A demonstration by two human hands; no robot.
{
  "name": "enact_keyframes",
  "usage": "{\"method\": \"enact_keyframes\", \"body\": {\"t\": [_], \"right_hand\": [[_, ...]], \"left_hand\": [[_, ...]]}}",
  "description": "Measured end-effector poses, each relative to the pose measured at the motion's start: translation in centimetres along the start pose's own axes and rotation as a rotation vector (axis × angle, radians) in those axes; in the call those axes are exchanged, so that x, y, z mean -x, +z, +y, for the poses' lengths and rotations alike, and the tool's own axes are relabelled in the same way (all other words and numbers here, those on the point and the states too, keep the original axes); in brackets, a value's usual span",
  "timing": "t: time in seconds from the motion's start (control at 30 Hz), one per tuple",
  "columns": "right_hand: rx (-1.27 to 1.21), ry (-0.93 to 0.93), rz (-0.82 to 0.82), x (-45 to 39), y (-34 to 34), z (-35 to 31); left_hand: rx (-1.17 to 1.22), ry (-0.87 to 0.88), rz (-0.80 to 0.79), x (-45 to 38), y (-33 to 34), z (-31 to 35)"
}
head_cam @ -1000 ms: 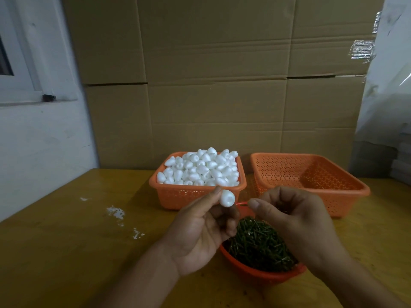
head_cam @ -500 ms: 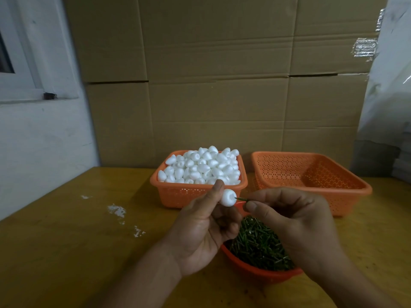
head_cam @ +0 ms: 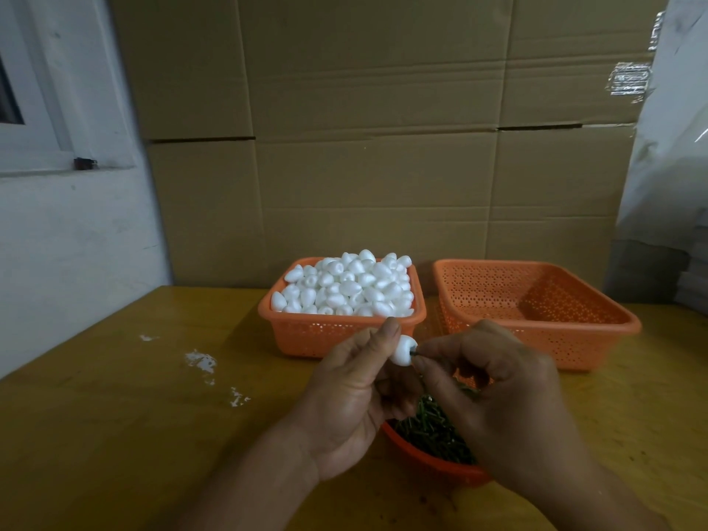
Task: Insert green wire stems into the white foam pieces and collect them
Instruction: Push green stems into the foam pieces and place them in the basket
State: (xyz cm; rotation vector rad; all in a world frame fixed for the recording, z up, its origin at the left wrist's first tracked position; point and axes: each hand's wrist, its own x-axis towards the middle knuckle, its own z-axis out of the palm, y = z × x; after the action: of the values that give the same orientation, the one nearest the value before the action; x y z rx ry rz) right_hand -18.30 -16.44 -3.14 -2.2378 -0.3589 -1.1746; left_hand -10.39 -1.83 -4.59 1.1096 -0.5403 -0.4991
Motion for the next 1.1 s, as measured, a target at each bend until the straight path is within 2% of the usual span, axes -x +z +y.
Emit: {"method": "enact_keyframes", "body": {"t": [0.23,0.43,0.63,0.8,1.1], "right_hand": [[0.054,0.023,-0.011,-0.1,0.0,-0.1],[0.048,0.166,-0.017,0.3,0.1,0.5],[-0.035,0.263,-0.009,0.3,0.4,0.8],[-0.148,0.271,-0.025,0.4,0.7,0.7],[-0.295,0.333,-0.026,0.6,1.2,0.7]], "left_hand": [[-0.085,0.086,0.059,-0.1,0.2,-0.2],[-0.105,0.170,0.068,-0.2,0.0,-0.4],[-0.097,0.194,0.046,-0.4,-0.3,-0.7],[-0.154,0.255,0.066,-0.4,-0.3,-0.8],[-0.405,0.466,0.065,-0.1,-0.2,-0.7]]}}
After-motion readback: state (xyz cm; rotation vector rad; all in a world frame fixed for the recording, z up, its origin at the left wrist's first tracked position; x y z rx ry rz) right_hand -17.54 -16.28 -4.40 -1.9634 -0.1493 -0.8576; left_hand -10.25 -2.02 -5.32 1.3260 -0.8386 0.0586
